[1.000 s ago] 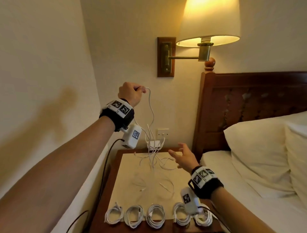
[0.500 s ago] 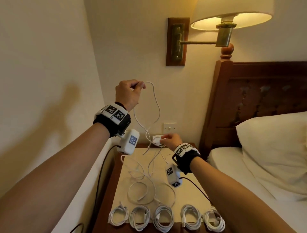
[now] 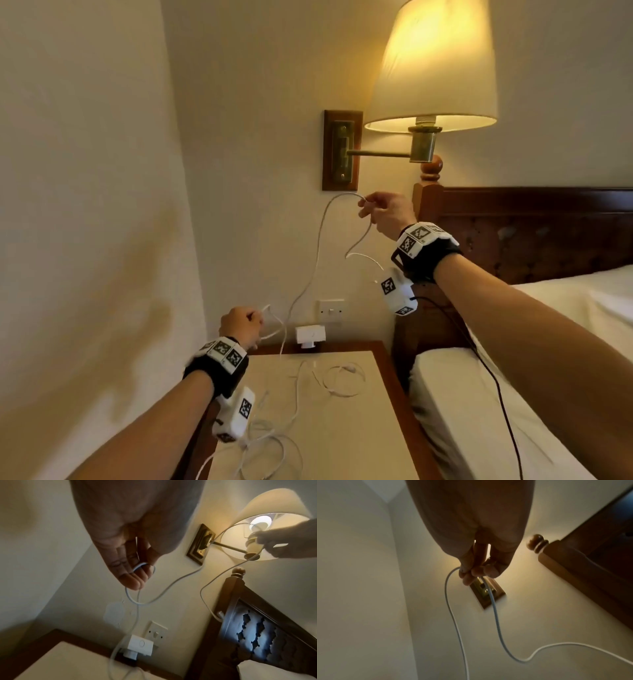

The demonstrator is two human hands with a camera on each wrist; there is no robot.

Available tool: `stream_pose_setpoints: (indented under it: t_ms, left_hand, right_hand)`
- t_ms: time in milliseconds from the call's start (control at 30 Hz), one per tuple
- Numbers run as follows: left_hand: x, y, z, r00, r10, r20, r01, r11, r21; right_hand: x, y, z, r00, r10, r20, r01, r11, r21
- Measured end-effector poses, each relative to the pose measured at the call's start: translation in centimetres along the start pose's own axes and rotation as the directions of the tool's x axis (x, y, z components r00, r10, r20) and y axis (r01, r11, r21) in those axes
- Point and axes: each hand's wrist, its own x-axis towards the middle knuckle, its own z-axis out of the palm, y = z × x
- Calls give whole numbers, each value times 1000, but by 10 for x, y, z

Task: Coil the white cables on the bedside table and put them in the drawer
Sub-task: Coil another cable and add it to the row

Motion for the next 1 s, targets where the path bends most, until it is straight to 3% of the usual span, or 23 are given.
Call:
stream_pose_setpoints:
  t_ms: [100,167,200,267,333,367,433,500,633,733,800,900,1000]
  left_hand:
    - [-11,-1,8,992,-86,96,91,995,-44]
    - [-21,13,2,965,-159,206,137,984,115]
    - [-25,25,-3,967,-154,203,102,965,242]
    - [-33,57,-13,996,42,81,-67,940,335]
    - [-48,97,-22,952,305,18,-305,952,17]
    - [-56,119,-25,919,393,26,-379,900,-214]
    - [-70,155,-30,866,487,112,-363,768,-527]
    - [-77,177,-33,829,536,163,-357,730,-583]
    - [-81,179,-40,720,692,41,-668,709,-227]
    - [-80,180,-50,610,789,-73,-791,611,-10]
    - [-72,180,-66,625,758,-187,-762,644,64]
    - [-47,169,-104,684,642,-347,-648,753,114]
    - [-32,149,-123,730,586,-352,-565,807,173]
  right_hand:
    - [-1,-10,-22,999,-18,-26,19,1000,8]
    - [-8,-12,-31,998,-56,-12,56,998,-5]
    - [-13,-13,-34,997,-72,-2,72,997,-14]
    - [-25,-14,-35,993,-108,50,109,994,-17]
    - [-42,-17,-32,976,-151,160,150,989,19]
    - [-50,-18,-29,960,-180,213,177,984,31]
    - [-67,-21,-25,930,-257,263,260,965,22]
    - [-83,-22,-22,905,-330,266,340,940,9]
    - [-105,-16,-22,872,-319,371,332,943,29]
    - [-127,0,-17,875,-216,432,138,969,205]
    - [-145,19,-19,890,-140,434,13,959,282]
    - [-167,58,-35,901,-74,428,-53,960,276]
    - [-177,73,-51,921,-47,387,-36,978,205]
